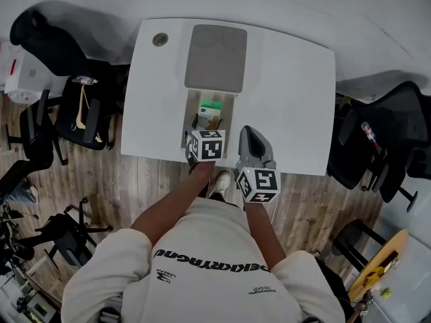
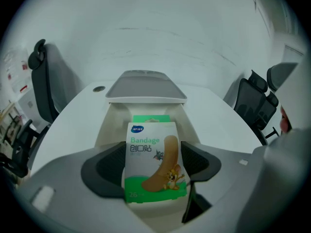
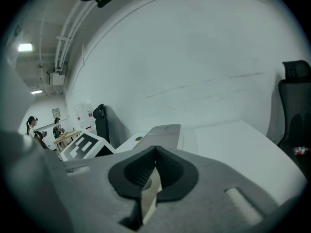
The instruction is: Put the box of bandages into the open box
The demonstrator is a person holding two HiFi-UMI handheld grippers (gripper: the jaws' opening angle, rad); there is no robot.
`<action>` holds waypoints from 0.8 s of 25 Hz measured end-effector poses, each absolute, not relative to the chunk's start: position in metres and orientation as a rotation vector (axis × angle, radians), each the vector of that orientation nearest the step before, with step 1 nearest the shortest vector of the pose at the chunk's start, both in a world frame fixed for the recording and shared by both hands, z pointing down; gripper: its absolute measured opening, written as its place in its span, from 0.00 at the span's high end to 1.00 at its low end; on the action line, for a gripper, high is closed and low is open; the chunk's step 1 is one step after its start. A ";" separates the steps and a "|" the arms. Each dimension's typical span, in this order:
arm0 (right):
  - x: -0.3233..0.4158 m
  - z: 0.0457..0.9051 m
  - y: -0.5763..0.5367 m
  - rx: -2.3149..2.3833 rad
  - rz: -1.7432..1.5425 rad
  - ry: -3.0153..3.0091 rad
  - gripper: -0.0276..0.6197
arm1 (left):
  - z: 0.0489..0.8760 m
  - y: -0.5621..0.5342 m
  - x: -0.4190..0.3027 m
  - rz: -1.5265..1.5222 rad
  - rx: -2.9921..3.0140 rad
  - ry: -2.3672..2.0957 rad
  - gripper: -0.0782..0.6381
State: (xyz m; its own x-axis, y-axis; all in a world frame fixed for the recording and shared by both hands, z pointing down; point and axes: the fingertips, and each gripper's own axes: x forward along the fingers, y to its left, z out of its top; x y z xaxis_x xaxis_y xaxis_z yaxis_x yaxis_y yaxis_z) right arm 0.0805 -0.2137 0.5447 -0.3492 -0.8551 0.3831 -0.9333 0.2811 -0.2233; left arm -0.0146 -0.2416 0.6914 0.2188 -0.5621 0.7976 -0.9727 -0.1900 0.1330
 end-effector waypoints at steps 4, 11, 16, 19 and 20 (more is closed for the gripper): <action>0.083 0.546 -0.213 1.676 0.616 -2.350 0.96 | 0.700 -0.243 -0.016 0.828 1.818 -1.413 0.39; 0.087 0.545 -0.211 1.680 0.615 -2.344 0.96 | 0.707 -0.243 -0.014 0.844 1.794 -1.402 0.39; 0.089 0.545 -0.210 1.681 0.612 -2.343 0.96 | 0.712 -0.243 -0.015 0.850 1.779 -1.392 0.39; 0.091 0.545 -0.209 1.687 0.617 -2.338 0.96 | 0.714 -0.242 -0.015 0.858 1.774 -1.386 0.39; 0.091 0.546 -0.209 1.687 0.618 -2.336 0.96 | 0.715 -0.242 -0.016 0.861 1.772 -1.384 0.39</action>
State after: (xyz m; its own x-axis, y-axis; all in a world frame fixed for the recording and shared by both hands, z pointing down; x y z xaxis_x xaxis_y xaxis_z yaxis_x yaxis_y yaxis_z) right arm 0.0911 -0.2087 0.5456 -0.3320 -0.8586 0.3907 -0.9395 0.2638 -0.2186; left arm -0.0158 -0.2417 0.7152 0.2011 -0.4979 0.8436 -0.9768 -0.1664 0.1347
